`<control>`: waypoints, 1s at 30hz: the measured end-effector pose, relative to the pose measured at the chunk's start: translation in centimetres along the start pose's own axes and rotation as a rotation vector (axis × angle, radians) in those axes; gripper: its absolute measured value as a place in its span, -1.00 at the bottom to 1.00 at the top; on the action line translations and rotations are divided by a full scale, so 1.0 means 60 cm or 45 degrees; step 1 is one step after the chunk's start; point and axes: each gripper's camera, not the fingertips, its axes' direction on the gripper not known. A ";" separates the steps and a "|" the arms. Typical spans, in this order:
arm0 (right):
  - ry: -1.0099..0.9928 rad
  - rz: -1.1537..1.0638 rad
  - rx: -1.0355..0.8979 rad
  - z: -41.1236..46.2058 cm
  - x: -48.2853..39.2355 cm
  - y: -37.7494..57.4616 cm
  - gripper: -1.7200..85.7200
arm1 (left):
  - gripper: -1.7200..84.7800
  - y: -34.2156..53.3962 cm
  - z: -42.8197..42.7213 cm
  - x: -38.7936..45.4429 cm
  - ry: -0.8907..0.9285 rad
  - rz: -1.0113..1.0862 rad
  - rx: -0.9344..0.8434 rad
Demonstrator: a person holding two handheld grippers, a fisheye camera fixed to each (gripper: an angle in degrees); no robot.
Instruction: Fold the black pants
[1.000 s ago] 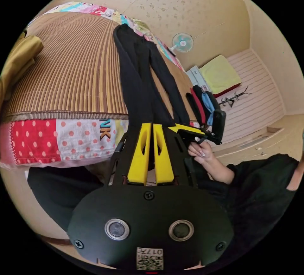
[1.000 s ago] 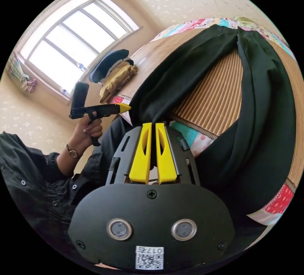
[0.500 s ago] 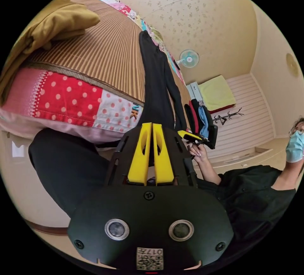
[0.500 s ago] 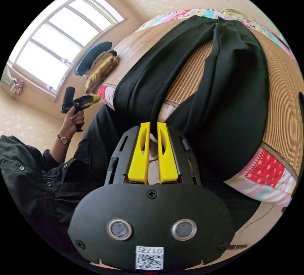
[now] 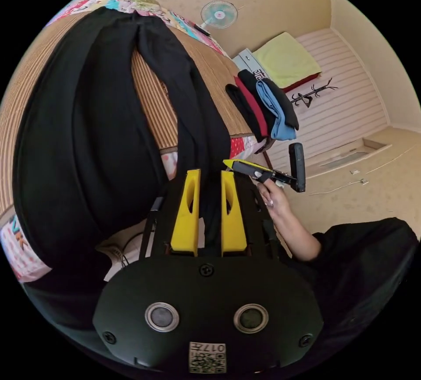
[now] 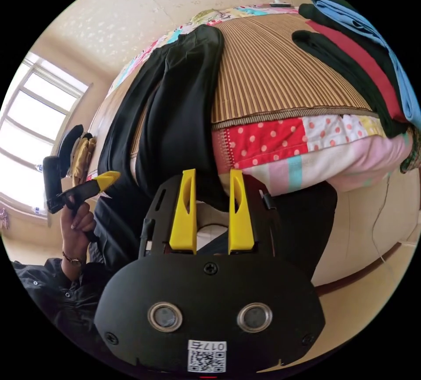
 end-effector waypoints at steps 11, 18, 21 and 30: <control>-0.558 -0.095 -0.052 -0.101 0.099 -0.010 -0.90 | -0.93 -0.065 0.043 -0.013 0.145 -0.173 -0.144; -1.354 -0.226 0.491 -0.318 0.261 -0.011 -0.91 | -0.96 -0.060 -0.129 -0.044 0.705 -0.044 0.086; -1.018 -0.062 0.220 -0.323 0.298 -0.049 -0.92 | -0.95 -0.047 -0.104 -0.083 0.465 -0.136 -0.089; -0.566 0.035 0.036 -0.264 0.337 -0.052 -0.75 | -0.97 0.072 -0.005 -0.180 0.080 -0.357 -0.294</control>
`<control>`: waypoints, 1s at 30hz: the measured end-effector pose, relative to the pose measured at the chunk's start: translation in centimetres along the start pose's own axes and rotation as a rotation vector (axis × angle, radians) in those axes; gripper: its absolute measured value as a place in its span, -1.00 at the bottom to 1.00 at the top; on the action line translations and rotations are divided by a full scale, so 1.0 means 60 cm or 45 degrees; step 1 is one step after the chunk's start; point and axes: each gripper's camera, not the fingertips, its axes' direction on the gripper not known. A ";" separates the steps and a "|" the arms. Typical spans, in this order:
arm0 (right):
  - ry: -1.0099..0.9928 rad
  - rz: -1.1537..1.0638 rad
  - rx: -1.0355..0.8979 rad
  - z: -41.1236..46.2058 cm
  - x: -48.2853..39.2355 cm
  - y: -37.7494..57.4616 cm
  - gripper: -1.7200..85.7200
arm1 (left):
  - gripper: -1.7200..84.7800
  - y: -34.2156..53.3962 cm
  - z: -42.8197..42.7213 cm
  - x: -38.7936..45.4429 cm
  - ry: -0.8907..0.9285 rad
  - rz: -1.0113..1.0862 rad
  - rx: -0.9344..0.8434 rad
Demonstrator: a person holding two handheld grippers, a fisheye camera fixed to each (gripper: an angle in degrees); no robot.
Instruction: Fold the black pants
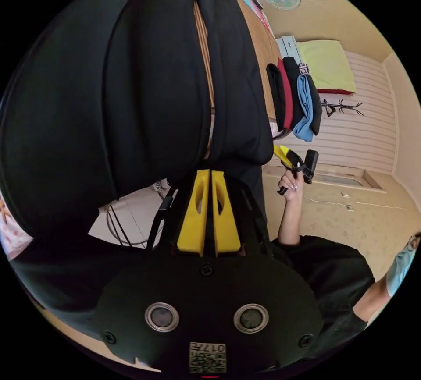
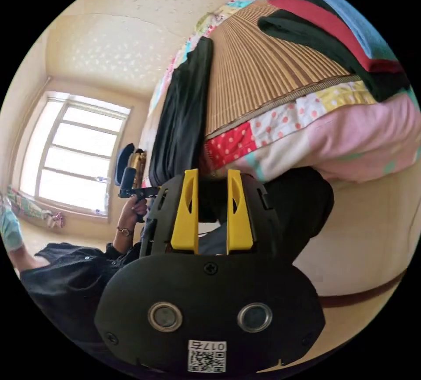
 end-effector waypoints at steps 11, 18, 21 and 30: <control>-0.316 0.114 -0.307 0.040 0.091 -0.042 -0.79 | -0.98 0.068 -0.061 0.018 0.180 0.117 0.164; -0.476 0.179 -0.203 -0.020 0.135 -0.014 -0.83 | -0.98 0.087 -0.064 0.092 0.098 0.229 0.167; -0.802 0.159 -0.116 -0.050 0.136 -0.018 -0.87 | -0.98 0.099 -0.055 0.135 0.101 0.314 0.183; -0.957 0.082 -0.216 0.036 0.062 -0.069 -0.89 | -0.97 0.106 -0.035 0.171 0.107 0.334 0.276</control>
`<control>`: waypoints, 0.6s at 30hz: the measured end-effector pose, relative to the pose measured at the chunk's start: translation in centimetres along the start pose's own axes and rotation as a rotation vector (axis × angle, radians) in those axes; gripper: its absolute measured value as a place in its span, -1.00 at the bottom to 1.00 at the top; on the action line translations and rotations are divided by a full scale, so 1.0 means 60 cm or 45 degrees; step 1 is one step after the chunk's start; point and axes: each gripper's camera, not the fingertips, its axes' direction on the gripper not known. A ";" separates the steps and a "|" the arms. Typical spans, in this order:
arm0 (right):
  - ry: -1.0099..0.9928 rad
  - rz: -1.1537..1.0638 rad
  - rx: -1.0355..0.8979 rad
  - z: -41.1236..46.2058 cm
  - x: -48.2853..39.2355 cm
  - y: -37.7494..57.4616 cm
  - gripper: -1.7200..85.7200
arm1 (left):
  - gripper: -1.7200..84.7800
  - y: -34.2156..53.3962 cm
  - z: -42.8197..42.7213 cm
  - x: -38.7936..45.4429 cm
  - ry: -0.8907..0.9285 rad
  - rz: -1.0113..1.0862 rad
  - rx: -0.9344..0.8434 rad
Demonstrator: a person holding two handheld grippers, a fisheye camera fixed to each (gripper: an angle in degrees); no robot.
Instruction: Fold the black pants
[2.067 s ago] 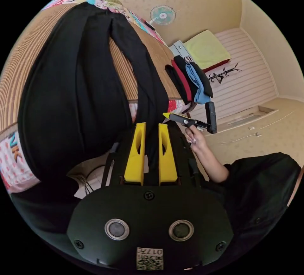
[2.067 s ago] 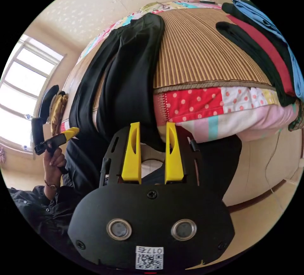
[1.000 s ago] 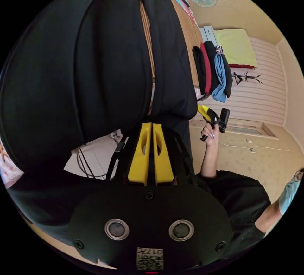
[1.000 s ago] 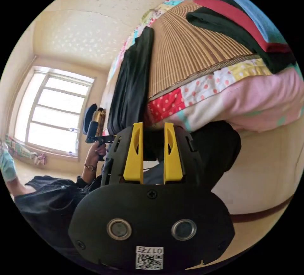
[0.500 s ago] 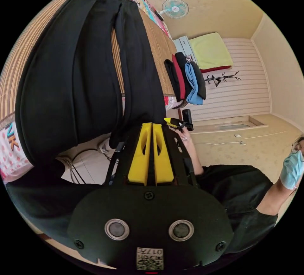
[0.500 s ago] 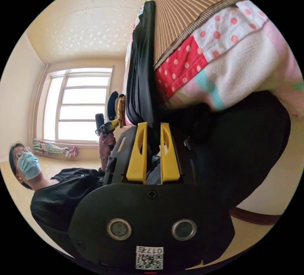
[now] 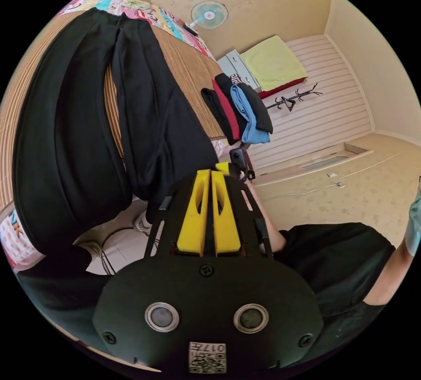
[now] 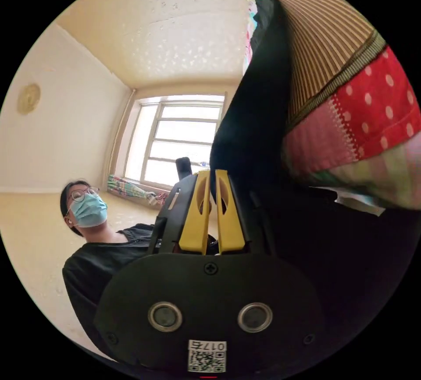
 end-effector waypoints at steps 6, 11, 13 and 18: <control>0.158 -0.064 -0.155 0.110 -0.002 -0.016 -0.90 | -0.72 0.025 -0.022 -0.055 -0.006 -0.134 0.072; 0.108 -0.026 -0.216 0.162 0.020 -0.029 -0.90 | -0.64 0.017 -0.022 -0.086 -0.032 -0.190 0.097; 0.121 -0.031 -0.244 0.178 0.023 -0.030 -0.90 | -0.65 0.006 -0.011 -0.086 -0.041 -0.186 0.085; 0.117 -0.034 -0.286 0.208 0.027 -0.031 -0.90 | -0.82 -0.024 0.026 -0.061 -0.167 -0.116 -0.011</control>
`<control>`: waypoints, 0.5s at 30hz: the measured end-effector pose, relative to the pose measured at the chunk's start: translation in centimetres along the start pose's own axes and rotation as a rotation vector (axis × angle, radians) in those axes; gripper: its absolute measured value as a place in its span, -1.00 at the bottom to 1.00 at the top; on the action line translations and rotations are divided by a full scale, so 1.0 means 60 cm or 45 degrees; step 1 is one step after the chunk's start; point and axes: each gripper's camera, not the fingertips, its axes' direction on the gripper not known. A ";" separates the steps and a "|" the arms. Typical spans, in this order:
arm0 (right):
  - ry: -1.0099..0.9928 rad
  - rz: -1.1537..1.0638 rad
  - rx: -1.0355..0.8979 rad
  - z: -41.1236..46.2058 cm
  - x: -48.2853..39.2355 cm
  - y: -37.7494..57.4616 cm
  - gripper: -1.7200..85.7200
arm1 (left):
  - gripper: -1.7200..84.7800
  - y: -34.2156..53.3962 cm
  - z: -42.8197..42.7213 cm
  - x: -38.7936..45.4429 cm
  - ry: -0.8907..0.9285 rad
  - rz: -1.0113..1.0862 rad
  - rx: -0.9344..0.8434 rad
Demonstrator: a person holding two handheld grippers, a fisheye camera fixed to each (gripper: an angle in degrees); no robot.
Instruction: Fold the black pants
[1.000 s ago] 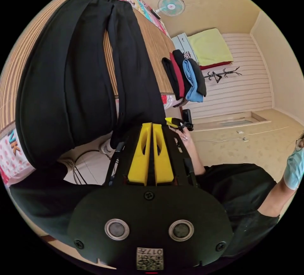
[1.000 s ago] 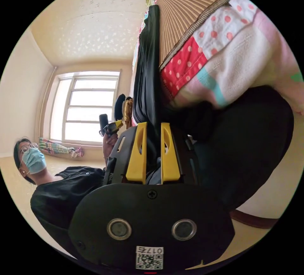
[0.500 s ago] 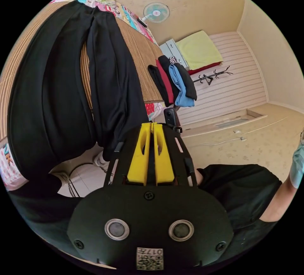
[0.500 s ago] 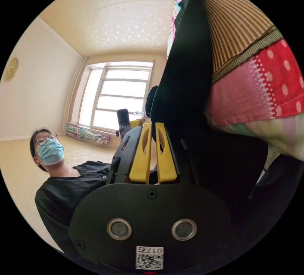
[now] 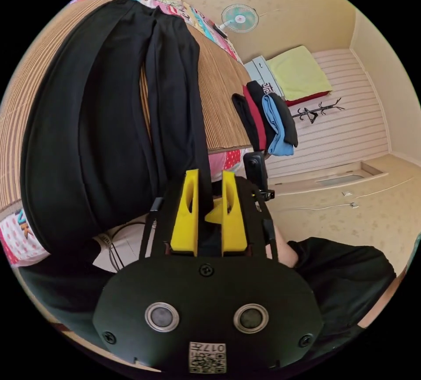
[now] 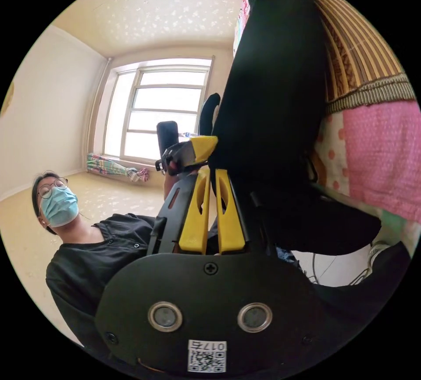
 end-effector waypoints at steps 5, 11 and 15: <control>0.164 -0.117 -0.230 0.006 -0.030 -0.024 -0.91 | -0.89 0.000 0.022 0.012 0.062 0.066 -0.054; 0.428 -0.266 -0.315 -0.060 -0.089 -0.120 -0.93 | -0.91 0.005 0.016 0.019 0.049 0.074 -0.018; 0.575 -0.298 -0.078 -0.127 -0.108 -0.236 -0.91 | -0.93 -0.002 0.009 0.023 0.067 0.083 -0.044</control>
